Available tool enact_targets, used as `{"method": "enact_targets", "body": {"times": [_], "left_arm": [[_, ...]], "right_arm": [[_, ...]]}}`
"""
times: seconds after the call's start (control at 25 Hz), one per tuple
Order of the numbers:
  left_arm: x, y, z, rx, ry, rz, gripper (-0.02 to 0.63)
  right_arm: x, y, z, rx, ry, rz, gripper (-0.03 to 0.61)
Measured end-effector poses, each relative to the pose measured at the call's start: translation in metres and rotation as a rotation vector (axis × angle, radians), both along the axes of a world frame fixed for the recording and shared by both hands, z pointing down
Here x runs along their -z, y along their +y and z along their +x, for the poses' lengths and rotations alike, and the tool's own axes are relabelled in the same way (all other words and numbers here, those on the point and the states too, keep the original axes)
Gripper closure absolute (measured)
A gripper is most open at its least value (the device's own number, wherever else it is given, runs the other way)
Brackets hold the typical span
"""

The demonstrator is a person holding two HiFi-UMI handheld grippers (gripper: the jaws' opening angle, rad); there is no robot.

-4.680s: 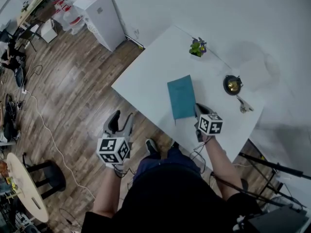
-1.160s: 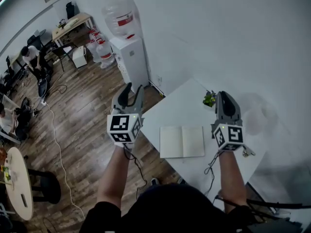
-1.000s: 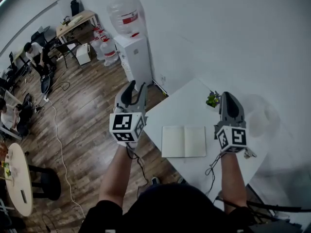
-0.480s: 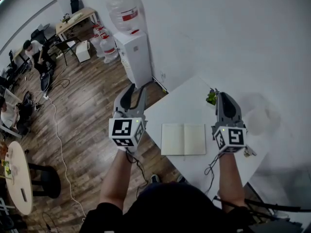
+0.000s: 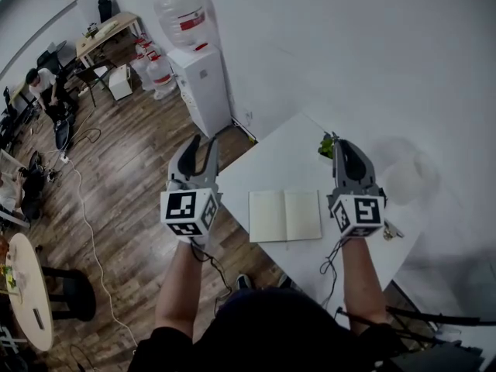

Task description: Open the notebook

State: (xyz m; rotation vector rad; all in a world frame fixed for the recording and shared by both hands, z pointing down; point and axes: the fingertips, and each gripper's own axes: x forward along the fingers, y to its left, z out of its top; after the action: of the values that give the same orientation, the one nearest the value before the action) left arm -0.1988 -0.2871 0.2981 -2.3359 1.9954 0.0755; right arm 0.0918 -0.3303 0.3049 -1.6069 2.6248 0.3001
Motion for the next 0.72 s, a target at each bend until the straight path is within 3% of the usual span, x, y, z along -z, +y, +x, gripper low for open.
{"method": "enact_targets", "body": {"times": [0.72], "left_arm": [[-0.0055,-0.0042,-0.0006,-0.010,0.009,-0.010,0.471]], "right_arm": [[-0.0066,-0.0041,-0.0008,-0.003,-0.023,-0.023,0.549]]}}
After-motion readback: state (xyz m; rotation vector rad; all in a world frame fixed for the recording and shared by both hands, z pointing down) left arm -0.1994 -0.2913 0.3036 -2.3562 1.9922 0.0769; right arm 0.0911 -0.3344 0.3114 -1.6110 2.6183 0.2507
